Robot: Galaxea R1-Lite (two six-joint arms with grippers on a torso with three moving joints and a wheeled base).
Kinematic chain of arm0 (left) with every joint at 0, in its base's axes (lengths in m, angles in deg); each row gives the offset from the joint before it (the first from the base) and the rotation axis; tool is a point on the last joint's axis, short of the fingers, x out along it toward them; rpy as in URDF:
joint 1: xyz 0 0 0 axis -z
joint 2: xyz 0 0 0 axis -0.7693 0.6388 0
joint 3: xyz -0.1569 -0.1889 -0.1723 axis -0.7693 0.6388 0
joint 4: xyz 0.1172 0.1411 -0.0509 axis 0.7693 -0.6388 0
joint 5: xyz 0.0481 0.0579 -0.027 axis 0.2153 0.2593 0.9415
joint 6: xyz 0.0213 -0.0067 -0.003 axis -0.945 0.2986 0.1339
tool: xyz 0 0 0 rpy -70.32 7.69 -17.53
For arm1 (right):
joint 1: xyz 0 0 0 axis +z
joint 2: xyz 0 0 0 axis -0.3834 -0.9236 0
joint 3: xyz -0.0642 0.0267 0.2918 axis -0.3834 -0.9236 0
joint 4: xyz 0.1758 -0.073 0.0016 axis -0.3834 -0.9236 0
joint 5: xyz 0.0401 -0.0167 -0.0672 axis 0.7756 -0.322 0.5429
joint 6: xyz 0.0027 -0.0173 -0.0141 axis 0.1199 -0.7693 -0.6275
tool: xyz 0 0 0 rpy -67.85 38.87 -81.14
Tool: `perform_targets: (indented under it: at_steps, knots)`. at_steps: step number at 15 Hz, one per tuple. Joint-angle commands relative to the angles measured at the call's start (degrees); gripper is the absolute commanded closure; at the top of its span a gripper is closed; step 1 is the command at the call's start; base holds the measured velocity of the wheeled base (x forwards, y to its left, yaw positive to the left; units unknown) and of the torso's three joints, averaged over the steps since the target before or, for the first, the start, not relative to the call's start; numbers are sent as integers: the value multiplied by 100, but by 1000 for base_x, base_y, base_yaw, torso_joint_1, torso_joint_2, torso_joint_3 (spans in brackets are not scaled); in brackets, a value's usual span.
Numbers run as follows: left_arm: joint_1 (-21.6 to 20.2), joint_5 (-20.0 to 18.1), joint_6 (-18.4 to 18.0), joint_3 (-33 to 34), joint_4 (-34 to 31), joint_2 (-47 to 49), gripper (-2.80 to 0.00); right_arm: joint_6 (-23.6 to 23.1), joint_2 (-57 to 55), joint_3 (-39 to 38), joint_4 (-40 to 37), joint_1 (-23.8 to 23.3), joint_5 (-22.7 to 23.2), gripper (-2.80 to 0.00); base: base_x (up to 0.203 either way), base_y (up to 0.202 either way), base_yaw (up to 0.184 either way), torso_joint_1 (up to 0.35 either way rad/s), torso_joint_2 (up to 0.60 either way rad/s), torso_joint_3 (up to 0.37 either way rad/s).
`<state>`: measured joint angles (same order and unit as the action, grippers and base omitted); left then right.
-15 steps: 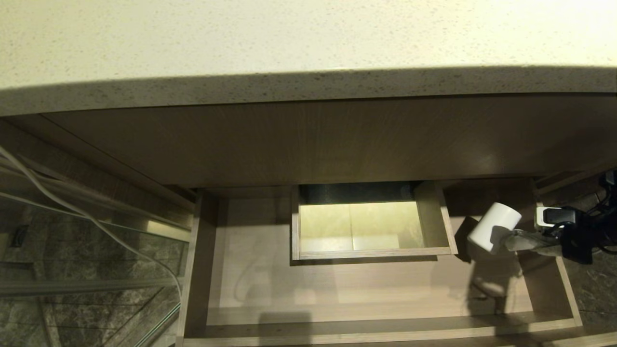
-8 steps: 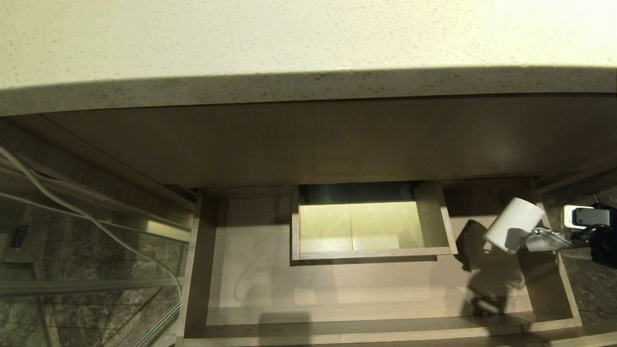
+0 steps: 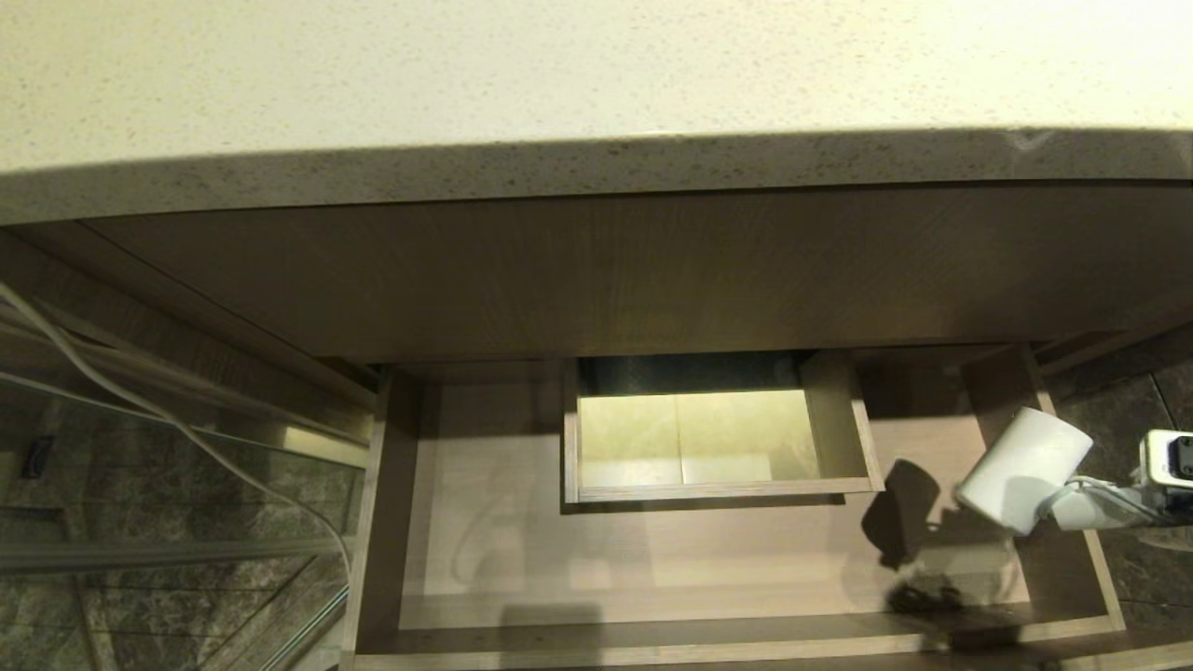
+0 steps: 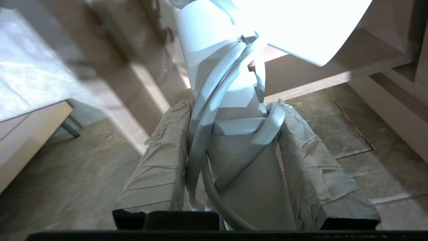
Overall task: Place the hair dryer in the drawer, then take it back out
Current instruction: Take the hairdryer out, then place it on the countertop
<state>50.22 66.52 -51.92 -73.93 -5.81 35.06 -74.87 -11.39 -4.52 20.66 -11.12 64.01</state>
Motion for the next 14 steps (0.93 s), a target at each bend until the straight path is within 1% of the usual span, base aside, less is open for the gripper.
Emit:
perform_targets:
  at_steps: [1,6,9,13,14]
  knots:
    - [-1,-1,4,229,15,0,0,-52,683,-91,-274,-8,14,0,0,0,0,0,0,0]
    - [-1,-1,4,229,8,0,0,-25,1790,-105,-944,0,85,0,0,0,0,0,0,0]
    - [-1,-1,4,229,8,0,0,-23,2156,-207,-1345,1,563,0,0,0,0,0,0,0]
    - [-1,-1,4,229,8,0,0,0,2374,-337,-1331,-4,716,0,0,0,0,0,0,0]
    - [-1,-1,4,229,8,0,0,-11,2376,-347,-1348,-1,816,0,0,0,0,0,0,0]
